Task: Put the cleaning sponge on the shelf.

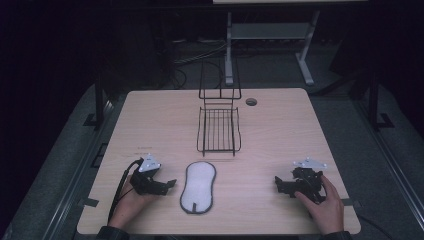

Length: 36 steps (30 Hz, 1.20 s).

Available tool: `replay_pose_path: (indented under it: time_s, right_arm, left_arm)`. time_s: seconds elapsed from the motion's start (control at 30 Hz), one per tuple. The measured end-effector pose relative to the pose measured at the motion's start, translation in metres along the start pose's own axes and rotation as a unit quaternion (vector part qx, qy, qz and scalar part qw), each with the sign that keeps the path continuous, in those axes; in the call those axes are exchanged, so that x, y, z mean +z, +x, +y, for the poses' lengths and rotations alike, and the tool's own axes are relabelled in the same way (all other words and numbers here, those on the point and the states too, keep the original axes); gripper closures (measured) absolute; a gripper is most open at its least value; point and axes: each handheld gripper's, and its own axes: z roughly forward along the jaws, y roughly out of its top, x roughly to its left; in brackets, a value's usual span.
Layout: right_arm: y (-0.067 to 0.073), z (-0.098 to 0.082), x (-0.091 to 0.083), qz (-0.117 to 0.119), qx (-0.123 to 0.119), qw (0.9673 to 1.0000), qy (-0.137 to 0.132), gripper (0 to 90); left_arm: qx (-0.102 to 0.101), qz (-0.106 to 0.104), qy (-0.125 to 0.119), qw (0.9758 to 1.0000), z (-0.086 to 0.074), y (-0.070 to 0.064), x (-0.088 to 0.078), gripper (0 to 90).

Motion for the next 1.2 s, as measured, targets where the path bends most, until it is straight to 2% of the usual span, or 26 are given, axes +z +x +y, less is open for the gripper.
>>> replay_pose_path:
  time_s: [0.2, 0.23, 0.3, 0.4, 0.47, 0.5, 0.53, 0.57, 0.6, 0.67, 0.7, 0.8, 0.83, 1.0, 1.03, 1.1, 1.2]
  right_arm:
    - [0.0, 0.0, 0.0, 0.0, 0.0, 1.0, 0.0, 0.0]
    - [0.0, 0.0, 0.0, 0.0, -0.001, 1.0, 0.0, 0.0]
    - [0.0, 0.0, 0.0, 0.0, 0.0, 1.0, 0.0, 0.0]
    - [0.0, 0.0, 0.0, 0.0, -0.001, 1.0, 0.0, 0.0]
    - [0.0, 0.0, 0.0, 0.0, -0.001, 1.0, 0.0, 0.0]
    - [0.0, 0.0, 0.0, 0.0, -0.001, 1.0, 0.0, 0.0]
    - [0.0, 0.0, 0.0, 0.0, -0.001, 1.0, 0.0, 0.0]
    - [0.0, 0.0, 0.0, 0.0, -0.001, 1.0, 0.0, 0.0]
    - [0.0, 0.0, 0.0, 0.0, -0.002, 1.0, 0.0, 0.0]
    - [0.0, 0.0, 0.0, 0.0, -0.001, 1.0, 0.0, 0.0]
    - [0.0, 0.0, 0.0, 0.0, -0.001, 1.0, 0.0, 0.0]
    - [0.0, 0.0, 0.0, 0.0, -0.001, 1.0, 0.0, 0.0]
    - [0.0, 0.0, 0.0, 0.0, -0.001, 1.0, 0.0, 0.0]
    - [0.0, 0.0, 0.0, 0.0, -0.001, 1.0, 0.0, 0.0]
    - [0.0, 0.0, 0.0, 0.0, -0.001, 1.0, 0.0, 0.0]
    - [0.0, 0.0, 0.0, 0.0, -0.001, 1.0, 0.0, 0.0]
    - [0.0, 0.0, 0.0, 0.0, -0.001, 1.0, 0.0, 0.0]
  left_arm:
    - [0.001, 0.001, 0.013, 0.9999, 0.002, 0.0, -0.002, 13.8]
    - [0.008, 0.01, 0.017, 0.9998, 0.004, 0.0, -0.005, 15.3]
    - [0.009, 0.014, 0.01, 0.9998, 0.006, 0.0, -0.01, 20.2]
    - [0.002, 0.006, -0.001, 1.0, 0.008, -0.001, -0.017, 34.9]
    - [-0.001, -0.011, -0.015, 0.9998, 0.01, -0.005, -0.024, 46.6]
    - [-0.001, -0.011, -0.015, 0.9998, 0.01, -0.005, -0.024, 51.1]
    - [-0.001, -0.018, -0.02, 0.9996, 0.012, -0.009, -0.026, 51.1]
    - [0.002, -0.024, -0.02, 0.9995, 0.013, -0.011, -0.028, 63.9]
    - [-0.001, -0.045, -0.026, 0.9986, 0.016, -0.018, -0.031, 71.0]
    - [0.0, -0.071, -0.034, 0.9969, 0.018, -0.025, -0.033, 83.1]
    - [0.0, -0.071, -0.034, 0.9969, 0.018, -0.025, -0.033, 87.1]
    - [0.006, -0.111, -0.036, 0.9931, 0.022, -0.039, -0.034, 89.6]
    - [0.006, -0.111, -0.036, 0.9931, 0.022, -0.039, -0.034, 89.6]
    - [0.014, -0.146, -0.032, 0.9887, 0.027, -0.058, -0.025, 89.7]
    - [0.014, -0.146, -0.032, 0.9887, 0.027, -0.058, -0.025, 89.6]
    - [0.018, -0.163, -0.029, 0.986, 0.029, -0.066, -0.021, 89.6]
    - [0.026, -0.168, -0.021, 0.9852, 0.029, -0.073, -0.017, 89.6]
